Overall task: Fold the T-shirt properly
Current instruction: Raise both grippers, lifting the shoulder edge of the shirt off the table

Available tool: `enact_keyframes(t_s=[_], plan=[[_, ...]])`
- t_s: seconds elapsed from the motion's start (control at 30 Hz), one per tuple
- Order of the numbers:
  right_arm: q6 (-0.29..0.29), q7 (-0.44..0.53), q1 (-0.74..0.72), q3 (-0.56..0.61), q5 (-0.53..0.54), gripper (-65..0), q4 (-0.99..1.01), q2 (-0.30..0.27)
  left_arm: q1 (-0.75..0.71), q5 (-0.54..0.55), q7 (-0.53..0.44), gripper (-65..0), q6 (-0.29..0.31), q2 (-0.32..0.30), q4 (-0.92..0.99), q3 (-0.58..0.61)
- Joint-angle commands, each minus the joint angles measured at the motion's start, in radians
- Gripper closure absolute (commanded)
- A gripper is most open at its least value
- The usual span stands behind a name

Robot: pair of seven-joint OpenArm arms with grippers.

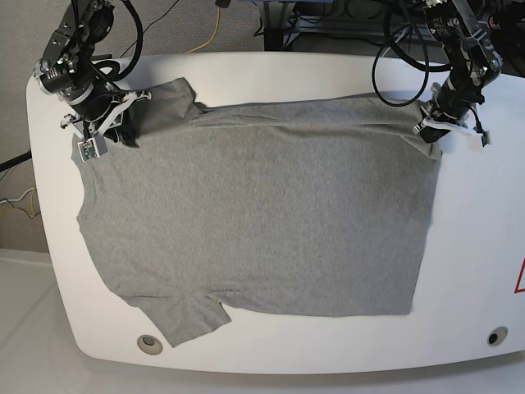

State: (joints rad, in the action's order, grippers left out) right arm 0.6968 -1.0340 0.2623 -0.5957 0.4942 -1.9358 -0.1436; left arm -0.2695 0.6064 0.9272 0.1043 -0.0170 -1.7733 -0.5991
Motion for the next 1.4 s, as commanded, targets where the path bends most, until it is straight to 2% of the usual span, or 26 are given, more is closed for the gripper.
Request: enact_keyframes(t_s=[0.0,0.3,0.43,0.93,1.1,1.37], plan=[[0.001,0.007,-0.031,-0.005,0.011,0.0,-0.015,-0.014,0.028,0.014,-0.023,-0.6,0.002,-0.008,-0.015,-0.028],[0.001,0.002,-0.090,0.003,0.011,0.0,-0.015,-0.014,0.077,0.013,-0.023,-0.6,-0.001,-0.024,0.026,-0.055],[0.001,0.001,-0.107,0.003,0.011,0.0,-0.015,-0.014,0.088,0.013,-0.024,-0.6,-0.021,-0.041,0.028,-0.057],[-0.004,0.001,-0.153,0.006,0.013,0.0,0.025,-0.035,0.154,-0.024,-0.024,-0.6,-0.022,-0.041,0.028,-0.095],[-0.004,0.001,-0.166,0.047,0.013,0.0,0.069,-0.060,0.158,-0.047,-0.024,-0.6,-0.022,-0.041,0.028,-0.089],[-0.004,0.001,-0.179,0.066,0.011,0.0,0.080,-0.058,0.190,-0.053,-0.026,-0.6,-0.022,-0.041,0.036,-0.088]])
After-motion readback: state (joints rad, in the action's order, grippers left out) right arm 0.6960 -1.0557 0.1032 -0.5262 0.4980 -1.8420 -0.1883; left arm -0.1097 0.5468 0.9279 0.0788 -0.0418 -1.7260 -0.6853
